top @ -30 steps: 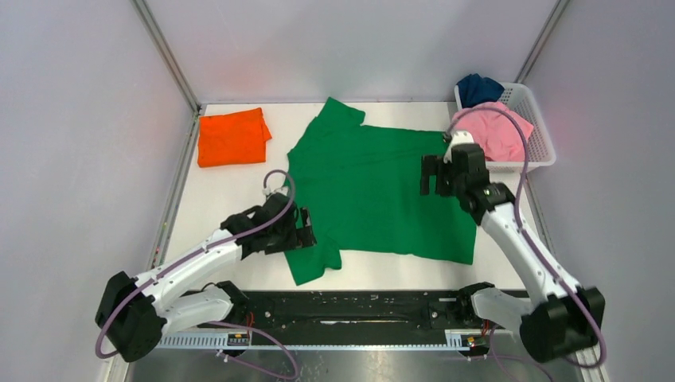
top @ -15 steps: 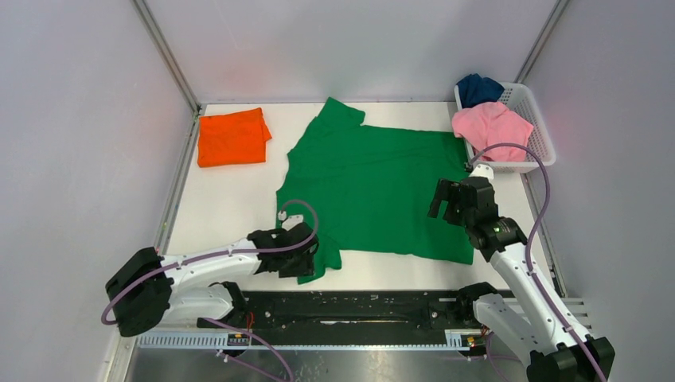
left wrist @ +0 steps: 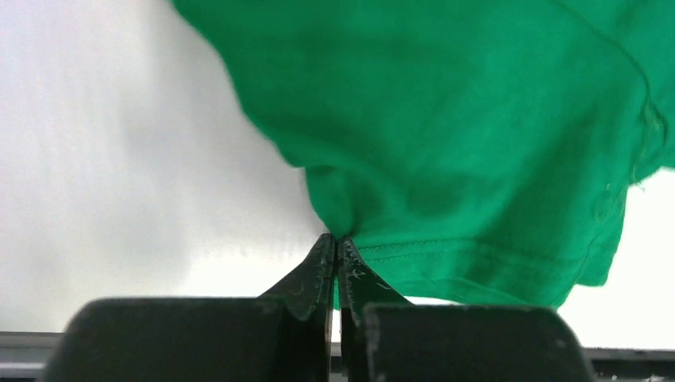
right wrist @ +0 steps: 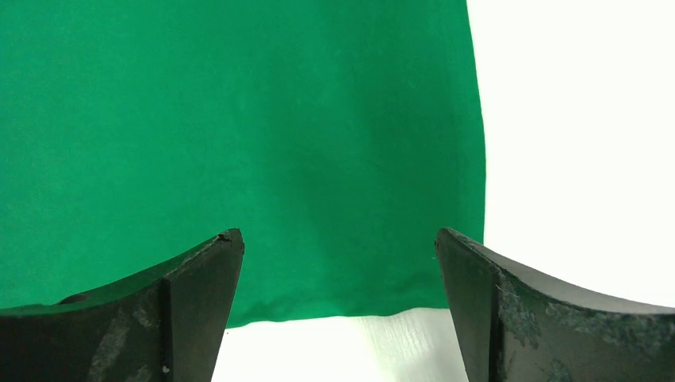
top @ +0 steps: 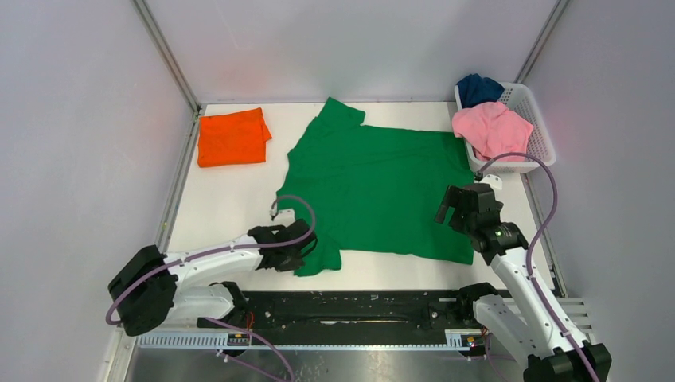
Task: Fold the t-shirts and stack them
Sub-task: Grab the side of the flattened tshirt closest away from the robot with both arms
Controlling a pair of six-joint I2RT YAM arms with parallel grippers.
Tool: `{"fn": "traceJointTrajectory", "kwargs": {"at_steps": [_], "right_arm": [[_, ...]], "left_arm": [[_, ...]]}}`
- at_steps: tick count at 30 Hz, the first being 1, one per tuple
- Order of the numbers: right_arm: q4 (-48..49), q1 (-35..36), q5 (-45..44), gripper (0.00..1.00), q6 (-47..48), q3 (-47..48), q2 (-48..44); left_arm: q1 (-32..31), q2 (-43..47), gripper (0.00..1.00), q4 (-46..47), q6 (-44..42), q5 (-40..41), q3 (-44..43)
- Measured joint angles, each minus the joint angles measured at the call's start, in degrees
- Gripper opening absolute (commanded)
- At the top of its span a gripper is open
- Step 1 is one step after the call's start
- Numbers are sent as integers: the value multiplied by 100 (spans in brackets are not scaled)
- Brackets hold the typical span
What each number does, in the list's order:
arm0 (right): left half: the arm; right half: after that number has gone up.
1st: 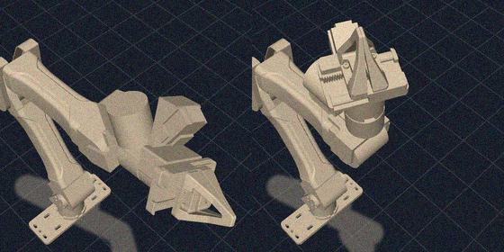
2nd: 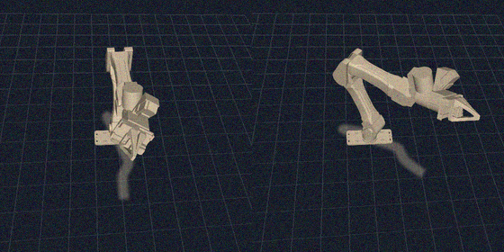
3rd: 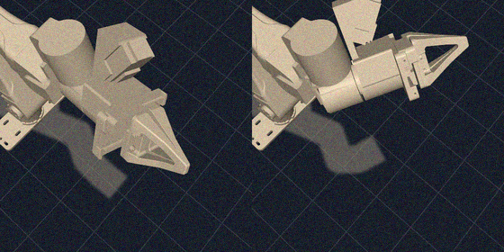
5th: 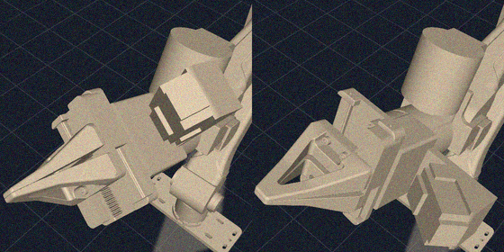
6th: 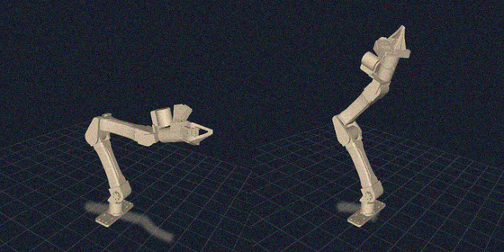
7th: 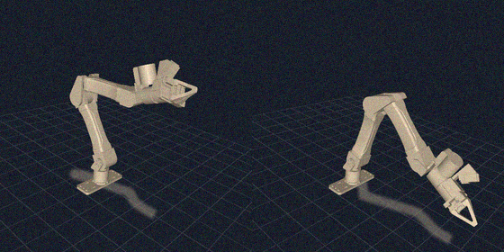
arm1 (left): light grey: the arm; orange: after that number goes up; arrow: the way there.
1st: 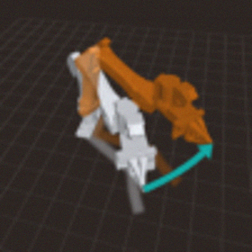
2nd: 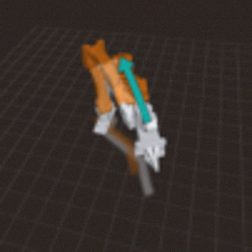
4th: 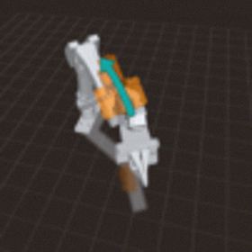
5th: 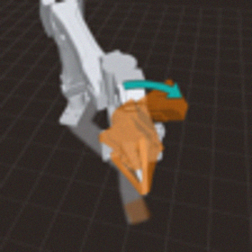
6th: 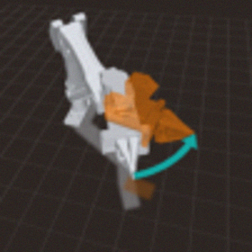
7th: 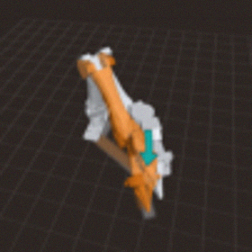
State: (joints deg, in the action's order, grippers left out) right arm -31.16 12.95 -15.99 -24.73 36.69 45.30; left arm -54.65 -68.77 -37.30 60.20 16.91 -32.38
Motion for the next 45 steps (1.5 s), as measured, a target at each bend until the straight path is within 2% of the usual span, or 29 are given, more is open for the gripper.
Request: {"fn": "traceJointTrajectory", "kwargs": {"at_steps": [6,13,21,32,45], "right_arm": [[-343,-74,50,99,-326,-76,-83],[-1036,-146,186,100,-957,-407,-166],[-1556,-192,793,99,-1947,-960,-461],[-2094,-199,964,90,-2938,-1495,-1281],[-1421,-199,546,80,-2909,-1587,-573]], "left_arm": [[723,595,0,-490,-50,197,26],[1161,1333,0,-1119,-72,428,26],[1283,1591,0,-1480,-57,531,24],[1305,1961,0,-1486,-35,498,24],[1305,2293,0,-1285,39,367,24]]}}
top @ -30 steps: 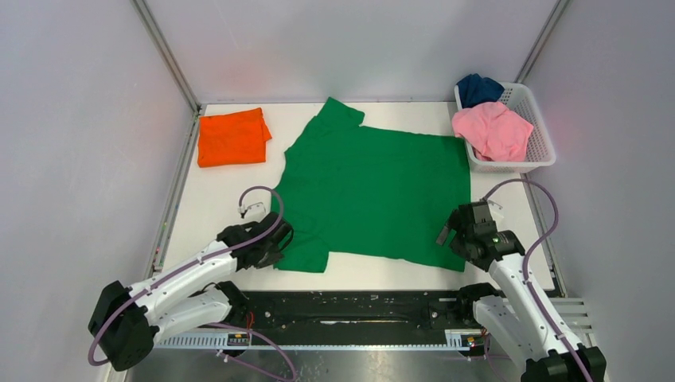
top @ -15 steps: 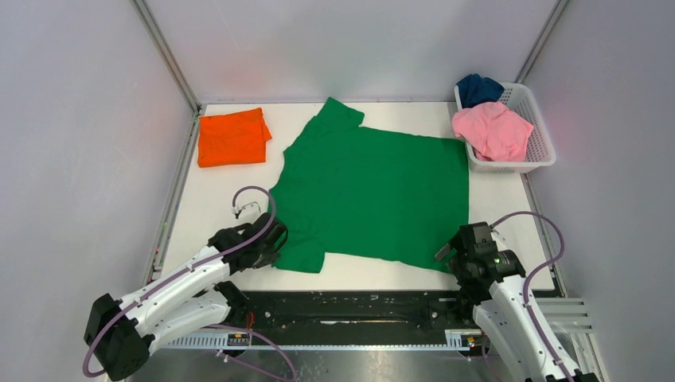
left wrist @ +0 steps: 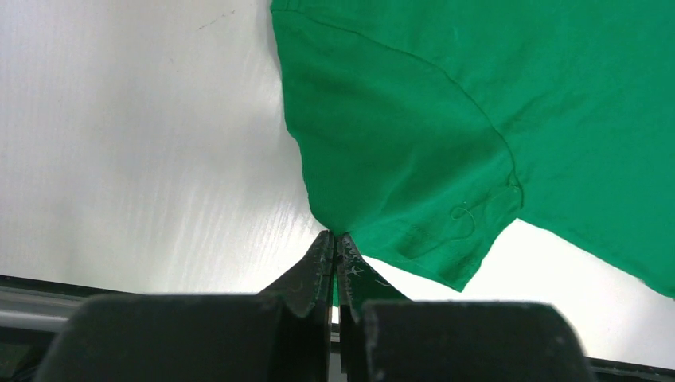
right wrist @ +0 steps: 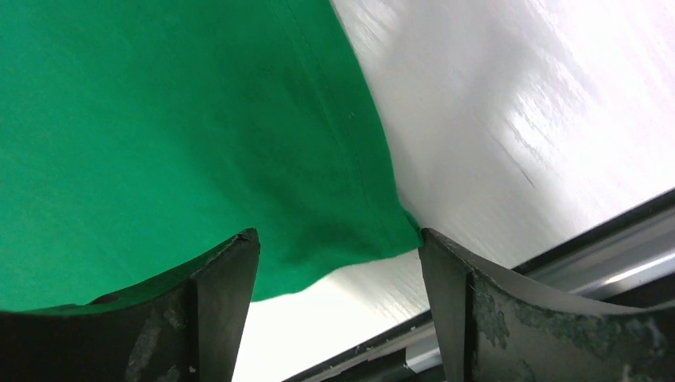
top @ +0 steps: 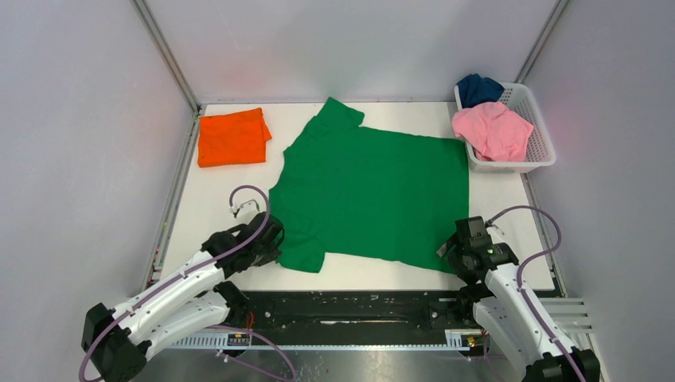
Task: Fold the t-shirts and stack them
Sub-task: Grab the side of the flattened tshirt closest away from the robot with both arms
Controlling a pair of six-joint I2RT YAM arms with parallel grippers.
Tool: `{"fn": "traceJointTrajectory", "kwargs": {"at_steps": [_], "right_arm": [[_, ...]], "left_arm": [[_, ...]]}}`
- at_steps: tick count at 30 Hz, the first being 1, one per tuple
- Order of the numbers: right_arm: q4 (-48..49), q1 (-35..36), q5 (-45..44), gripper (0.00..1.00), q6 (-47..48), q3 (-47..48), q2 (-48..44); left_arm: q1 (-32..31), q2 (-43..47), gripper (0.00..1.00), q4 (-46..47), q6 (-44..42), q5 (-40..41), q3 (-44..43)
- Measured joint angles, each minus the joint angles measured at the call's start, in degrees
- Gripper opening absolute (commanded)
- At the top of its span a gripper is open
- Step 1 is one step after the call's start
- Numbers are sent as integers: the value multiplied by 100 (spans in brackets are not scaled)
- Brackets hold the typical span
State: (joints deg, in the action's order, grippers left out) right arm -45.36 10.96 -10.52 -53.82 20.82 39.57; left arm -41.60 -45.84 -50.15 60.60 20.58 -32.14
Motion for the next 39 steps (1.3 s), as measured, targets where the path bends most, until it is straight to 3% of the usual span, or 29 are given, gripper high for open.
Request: {"fn": "traceJointTrajectory", "kwargs": {"at_steps": [3,5,12,18,33,39], "right_arm": [[302,-7,-101,79,127,17,232],[584,-13,-98,72,208,50,474],[1504,-26,136,34,407,63,1034],[1189,-33,402,3,505,-120,402],[-688,-42,852,5,603,374,-813],[-846,-44,898,5,717,376,-894]], "left_arm": [[0,66,0,24,44,-24,0],[0,101,0,26,79,-39,0],[0,155,0,-37,188,-42,0],[0,435,0,-245,345,-48,0],[-7,2103,0,-1172,1086,-927,153],[-7,1661,0,-629,807,-1462,369]]}}
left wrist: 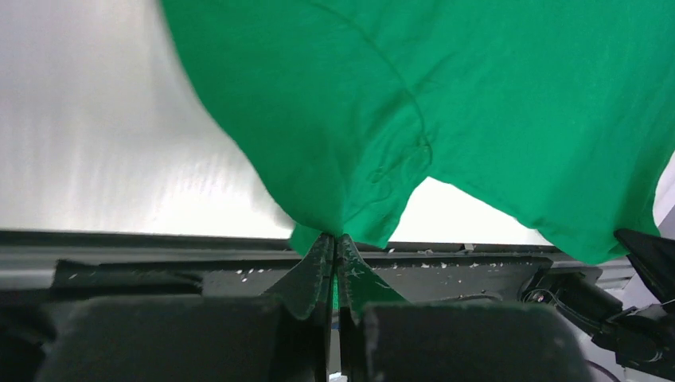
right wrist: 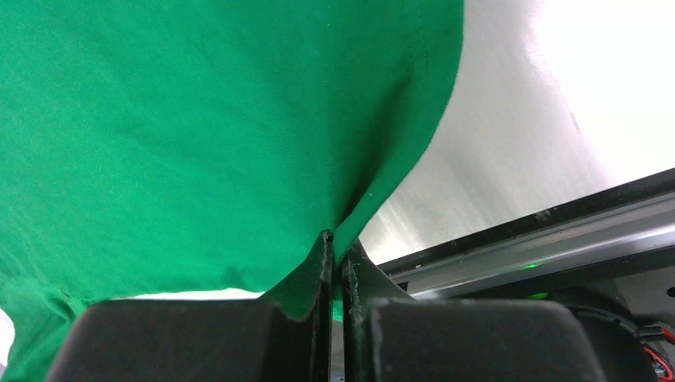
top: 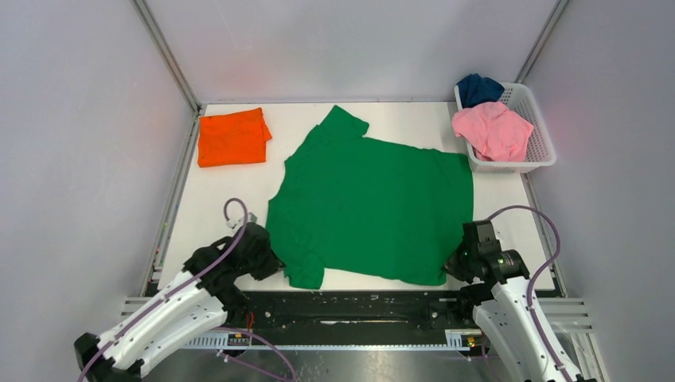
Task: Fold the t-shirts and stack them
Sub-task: Grab the side of the flattened tshirt closest away from the robot with both arms, then fold the flattened tshirt in 1/3 of the way
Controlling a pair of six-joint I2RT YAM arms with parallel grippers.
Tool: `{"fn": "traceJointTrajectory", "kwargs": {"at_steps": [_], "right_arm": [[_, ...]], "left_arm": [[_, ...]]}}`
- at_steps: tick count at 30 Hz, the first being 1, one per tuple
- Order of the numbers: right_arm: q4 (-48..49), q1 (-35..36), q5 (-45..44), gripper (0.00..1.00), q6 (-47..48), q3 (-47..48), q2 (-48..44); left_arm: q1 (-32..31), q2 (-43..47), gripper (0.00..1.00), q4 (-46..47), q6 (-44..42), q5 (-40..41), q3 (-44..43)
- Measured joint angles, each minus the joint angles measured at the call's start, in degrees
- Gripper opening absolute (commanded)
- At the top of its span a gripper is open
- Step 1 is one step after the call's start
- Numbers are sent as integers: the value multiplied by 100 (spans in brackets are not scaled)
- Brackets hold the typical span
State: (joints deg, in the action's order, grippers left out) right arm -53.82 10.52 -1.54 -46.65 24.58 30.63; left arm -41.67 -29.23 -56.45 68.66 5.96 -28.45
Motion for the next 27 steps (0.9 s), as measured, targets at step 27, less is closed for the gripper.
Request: {"fn": "traceJointTrajectory", "kwargs": {"at_steps": [27], "right_arm": [[1233,-1010,828,12,1137,1585,2988]], "left_arm": [[1794,-6463,0,2494,-2538,-743,-4695]]}}
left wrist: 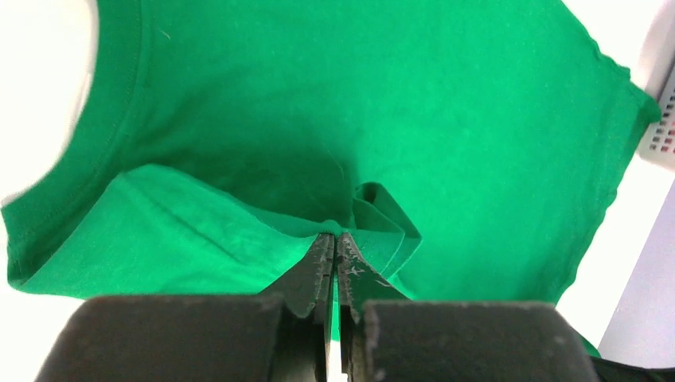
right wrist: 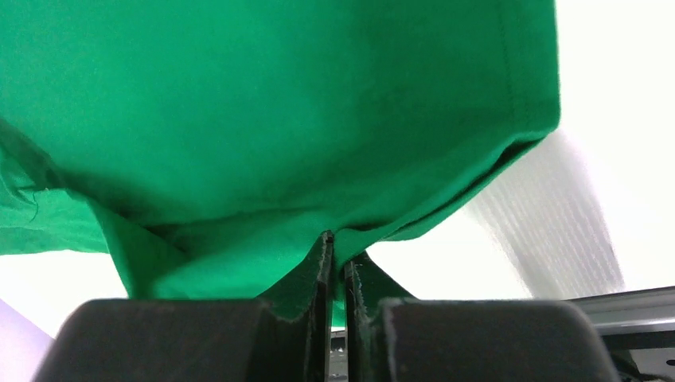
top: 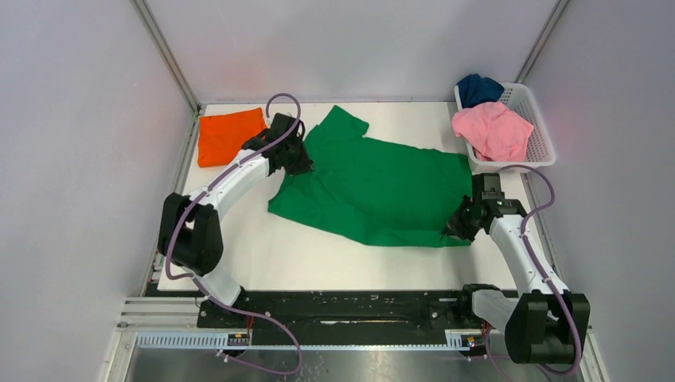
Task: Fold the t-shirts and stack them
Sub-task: Fold the flattened tshirt in 1/3 of the way
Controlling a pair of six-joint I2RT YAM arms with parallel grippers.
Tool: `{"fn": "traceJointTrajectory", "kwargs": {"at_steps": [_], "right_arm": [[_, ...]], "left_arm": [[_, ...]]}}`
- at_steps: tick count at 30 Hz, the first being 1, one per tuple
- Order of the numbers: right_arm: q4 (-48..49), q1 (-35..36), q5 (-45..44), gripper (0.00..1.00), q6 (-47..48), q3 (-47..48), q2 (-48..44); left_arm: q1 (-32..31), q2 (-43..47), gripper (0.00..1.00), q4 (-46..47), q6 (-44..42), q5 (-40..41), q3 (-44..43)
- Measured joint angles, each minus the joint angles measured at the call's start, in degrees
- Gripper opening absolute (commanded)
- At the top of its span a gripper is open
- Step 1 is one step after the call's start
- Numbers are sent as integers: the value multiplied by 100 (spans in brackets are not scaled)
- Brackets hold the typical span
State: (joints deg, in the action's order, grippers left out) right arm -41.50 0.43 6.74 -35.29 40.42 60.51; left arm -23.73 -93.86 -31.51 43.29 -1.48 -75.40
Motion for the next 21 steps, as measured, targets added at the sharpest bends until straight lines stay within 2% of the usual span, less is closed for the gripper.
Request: {"fn": "traceJointTrajectory", "kwargs": {"at_steps": [11,17,18,21], "right_arm": [[212,-538,35,19,208,352,697],[417,-599,31,35,219,382,986],[472,-614,20,38,203,382,1019],[671,-730,-72,54,142,466,1224]], "left_arm": [[385,-297,0,48,-188,26,-411],[466,-428,0,149,-278,39,-601],[472,-527,6,160,-284,39,-699],[487,-953,38,190,-356,39,-1067]]}}
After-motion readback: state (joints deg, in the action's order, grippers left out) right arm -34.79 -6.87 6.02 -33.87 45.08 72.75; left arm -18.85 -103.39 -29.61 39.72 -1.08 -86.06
